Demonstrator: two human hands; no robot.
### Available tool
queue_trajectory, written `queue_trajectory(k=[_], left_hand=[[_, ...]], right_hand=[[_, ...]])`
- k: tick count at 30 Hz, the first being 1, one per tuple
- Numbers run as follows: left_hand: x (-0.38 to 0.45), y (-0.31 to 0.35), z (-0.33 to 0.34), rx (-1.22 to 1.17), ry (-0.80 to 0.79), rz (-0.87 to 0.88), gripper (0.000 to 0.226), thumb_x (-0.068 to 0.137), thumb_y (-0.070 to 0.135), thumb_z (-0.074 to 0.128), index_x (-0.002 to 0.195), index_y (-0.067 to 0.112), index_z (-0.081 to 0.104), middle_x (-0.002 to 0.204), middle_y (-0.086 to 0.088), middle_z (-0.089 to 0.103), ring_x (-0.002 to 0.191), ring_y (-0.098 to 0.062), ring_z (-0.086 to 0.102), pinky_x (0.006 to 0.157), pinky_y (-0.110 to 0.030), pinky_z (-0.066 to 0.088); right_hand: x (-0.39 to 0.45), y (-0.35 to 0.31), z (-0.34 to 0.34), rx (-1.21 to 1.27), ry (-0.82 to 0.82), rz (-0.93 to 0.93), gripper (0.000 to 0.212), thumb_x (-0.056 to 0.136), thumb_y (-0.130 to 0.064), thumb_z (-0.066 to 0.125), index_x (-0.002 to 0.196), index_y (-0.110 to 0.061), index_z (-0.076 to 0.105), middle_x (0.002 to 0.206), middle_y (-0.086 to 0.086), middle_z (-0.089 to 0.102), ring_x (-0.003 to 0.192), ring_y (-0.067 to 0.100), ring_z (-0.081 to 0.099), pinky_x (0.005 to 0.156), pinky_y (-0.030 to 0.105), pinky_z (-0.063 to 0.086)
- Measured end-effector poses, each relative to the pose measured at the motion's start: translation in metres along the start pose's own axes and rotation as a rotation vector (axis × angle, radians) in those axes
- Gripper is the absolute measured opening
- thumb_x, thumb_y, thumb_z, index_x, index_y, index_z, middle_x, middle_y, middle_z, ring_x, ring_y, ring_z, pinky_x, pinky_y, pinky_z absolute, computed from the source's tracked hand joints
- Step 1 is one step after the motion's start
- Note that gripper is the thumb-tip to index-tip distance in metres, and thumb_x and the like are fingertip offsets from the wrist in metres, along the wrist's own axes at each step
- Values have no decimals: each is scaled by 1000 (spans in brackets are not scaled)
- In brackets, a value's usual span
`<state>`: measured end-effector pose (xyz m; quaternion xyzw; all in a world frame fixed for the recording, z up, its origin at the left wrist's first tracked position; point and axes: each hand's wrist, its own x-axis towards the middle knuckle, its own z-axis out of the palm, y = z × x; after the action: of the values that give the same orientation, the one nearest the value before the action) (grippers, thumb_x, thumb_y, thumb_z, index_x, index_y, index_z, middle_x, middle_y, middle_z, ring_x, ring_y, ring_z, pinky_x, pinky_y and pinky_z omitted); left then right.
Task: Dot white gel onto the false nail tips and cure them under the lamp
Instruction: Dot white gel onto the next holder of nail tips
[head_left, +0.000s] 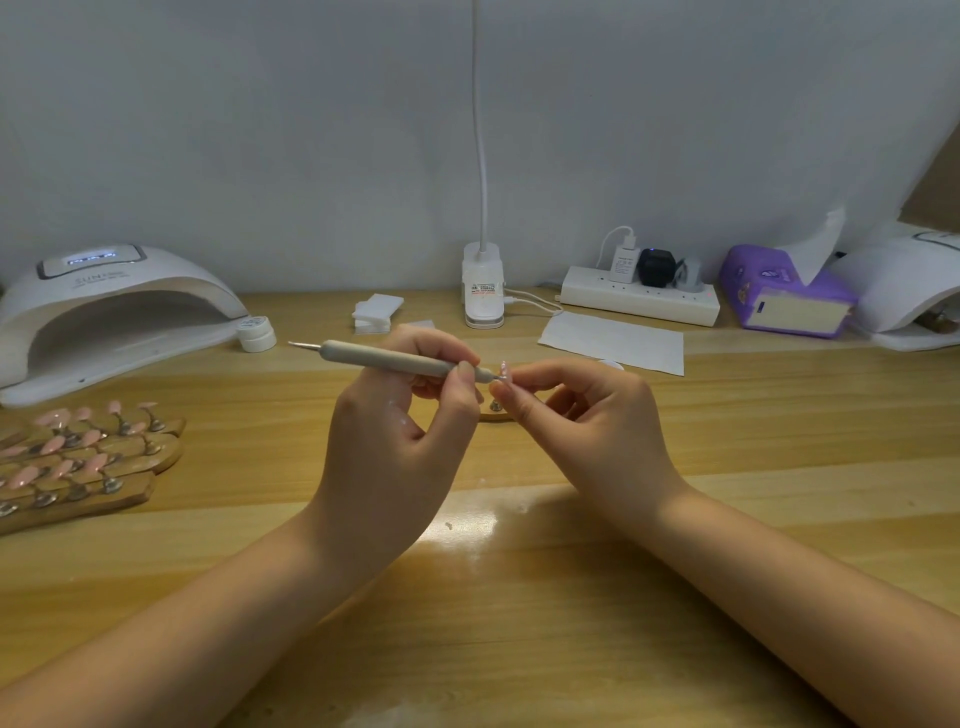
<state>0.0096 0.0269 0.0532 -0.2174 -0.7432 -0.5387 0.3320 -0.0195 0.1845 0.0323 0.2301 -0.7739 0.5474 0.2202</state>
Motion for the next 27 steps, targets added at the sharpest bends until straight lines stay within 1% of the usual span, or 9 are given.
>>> queue_trajectory(k=[5,9,13,17,19,21,23,27], left_hand=[[0,0,0,5,-6,-2,9,86,28,51,90,23,58,79,5,63,76,-16,64,67,-20,52],[0,1,0,0,-8,2,8,87,27,51,90,22,58,79,4,63,75,-16,64,67,-21,52],[-1,1,0,4,-5,2,10,87,27,51,90,20,58,78,4,64,75,-15,64,68,-22,52],[1,1,-2,-41,47,-1,6,90,25,52,92,25,57,77,3,64,76,-12,65,69,-20,52],[3,0,-4,-52,96,-29,5,92,22,53,93,26,57,77,2,65,77,-12,65,70,-21,52],[6,-4,-5,-64,135,-67,7,93,21,52,94,25,57,80,1,65,79,-9,65,71,-17,50],[7,-8,-7,-74,146,-98,7,93,20,52,95,24,58,84,1,66,80,-6,66,72,-14,49],[7,-21,-9,-100,144,-186,11,96,15,57,96,25,61,84,6,70,83,-7,68,74,-18,53]], right_hand=[[0,0,0,-5,-6,-5,14,83,-22,73,97,-20,74,79,-10,71,58,18,60,51,35,52],[0,1,0,-7,-3,-6,13,82,-24,72,96,-23,73,79,-11,71,57,18,59,51,37,52],[0,0,0,7,-9,-2,14,83,-23,72,96,-21,74,79,-11,71,57,18,59,51,37,52],[1,-2,0,57,5,28,13,82,-24,72,94,-19,74,78,-8,72,58,21,61,55,42,53],[1,-3,0,114,20,45,14,80,-25,72,93,-19,73,79,-5,72,61,26,62,57,47,53],[1,-4,-1,172,32,61,17,78,-25,71,93,-17,73,81,-2,73,65,29,63,58,49,53],[2,-5,-1,206,42,71,19,77,-25,71,93,-17,73,81,-1,73,66,29,63,59,48,54],[3,-4,-2,210,40,80,19,77,-26,71,93,-18,73,82,-2,73,67,25,64,61,45,56]])
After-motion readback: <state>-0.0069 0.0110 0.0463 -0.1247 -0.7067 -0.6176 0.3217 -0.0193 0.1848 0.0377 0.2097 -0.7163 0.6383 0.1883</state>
